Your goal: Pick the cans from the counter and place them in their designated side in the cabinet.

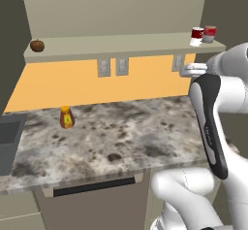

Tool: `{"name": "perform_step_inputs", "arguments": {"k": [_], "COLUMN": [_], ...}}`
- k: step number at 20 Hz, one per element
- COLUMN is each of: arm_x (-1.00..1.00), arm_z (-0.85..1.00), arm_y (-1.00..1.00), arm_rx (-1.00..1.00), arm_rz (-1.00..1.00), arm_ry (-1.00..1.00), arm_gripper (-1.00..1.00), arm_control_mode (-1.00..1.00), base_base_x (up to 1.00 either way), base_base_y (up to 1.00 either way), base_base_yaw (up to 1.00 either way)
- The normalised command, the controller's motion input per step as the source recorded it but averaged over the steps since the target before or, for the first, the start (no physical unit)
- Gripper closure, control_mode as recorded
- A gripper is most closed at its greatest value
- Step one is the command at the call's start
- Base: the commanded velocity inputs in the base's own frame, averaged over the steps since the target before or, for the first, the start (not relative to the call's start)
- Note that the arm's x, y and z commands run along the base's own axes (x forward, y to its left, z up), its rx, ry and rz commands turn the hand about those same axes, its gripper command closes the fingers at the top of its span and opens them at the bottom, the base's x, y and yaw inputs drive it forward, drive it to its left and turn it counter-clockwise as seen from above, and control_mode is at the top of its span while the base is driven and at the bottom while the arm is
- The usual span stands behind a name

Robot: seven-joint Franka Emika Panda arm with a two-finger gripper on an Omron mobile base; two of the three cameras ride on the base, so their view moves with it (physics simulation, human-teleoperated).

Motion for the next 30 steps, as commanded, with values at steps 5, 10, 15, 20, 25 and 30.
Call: {"name": "perform_step_inputs", "arguments": {"k": [5, 10, 15, 20, 25, 30], "arm_x": [-0.01, 0.00, 0.00, 0.00, 0.00, 0.06], "arm_z": [0.27, 0.24, 0.23, 0.18, 0.18, 0.16], "arm_y": [0.00, -0.01, -0.04, -0.06, -0.04, 0.00], "arm_rx": [-0.05, -0.05, -0.05, -0.04, -0.02, -0.01], "arm_rz": [0.00, 0.00, 0.00, 0.00, 0.00, 0.00], "arm_ry": [-0.05, -0.06, -0.09, -0.07, -0.06, -0.04], "arm_gripper": [1.00, 1.00, 1.00, 1.00, 1.00, 1.00], "arm_control_mode": [-1.00, -1.00, -1.00, -1.00, -1.00, -1.00], "base_base_x": [0.00, 0.00, 0.00, 0.00, 0.00, 0.00], "base_base_y": [0.00, 0.00, 0.00, 0.00, 0.00, 0.00], "base_base_yaw": [0.00, 0.00, 0.00, 0.00, 0.00, 0.00]}}
